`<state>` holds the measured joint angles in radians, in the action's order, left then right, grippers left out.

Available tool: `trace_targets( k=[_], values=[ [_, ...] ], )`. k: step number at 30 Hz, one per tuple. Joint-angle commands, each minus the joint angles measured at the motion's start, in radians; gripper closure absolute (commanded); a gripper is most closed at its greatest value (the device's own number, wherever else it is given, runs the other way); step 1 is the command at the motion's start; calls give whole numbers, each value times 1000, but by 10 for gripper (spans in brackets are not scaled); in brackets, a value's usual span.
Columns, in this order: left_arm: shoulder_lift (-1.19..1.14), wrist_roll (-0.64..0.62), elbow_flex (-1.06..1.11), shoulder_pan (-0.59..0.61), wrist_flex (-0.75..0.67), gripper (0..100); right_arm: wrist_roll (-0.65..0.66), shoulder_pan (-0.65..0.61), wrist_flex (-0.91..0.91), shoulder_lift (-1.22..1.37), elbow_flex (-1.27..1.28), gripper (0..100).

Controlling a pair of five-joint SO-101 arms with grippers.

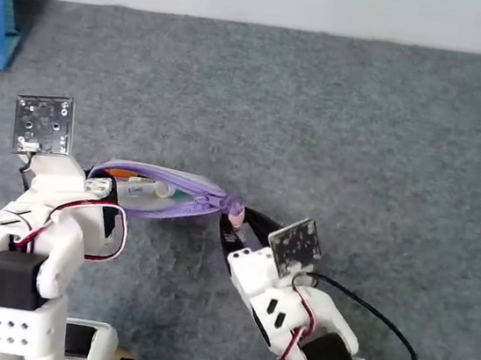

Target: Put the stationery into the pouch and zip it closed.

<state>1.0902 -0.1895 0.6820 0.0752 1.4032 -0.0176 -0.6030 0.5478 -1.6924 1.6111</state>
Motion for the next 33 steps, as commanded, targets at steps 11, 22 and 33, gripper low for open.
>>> trace_targets(
  k=[11, 22, 33],
  values=[
    [-6, -8, -4, 0, -18, 988, 38, 8, 94, -97, 0, 826],
    [-6, -8, -2, 0, -17, 988, 40, -7, 24, -122, 3, 832],
    [-6, -8, 8, 0, -20, 988, 46, -64, 24, -122, 2, 834]
  ],
)
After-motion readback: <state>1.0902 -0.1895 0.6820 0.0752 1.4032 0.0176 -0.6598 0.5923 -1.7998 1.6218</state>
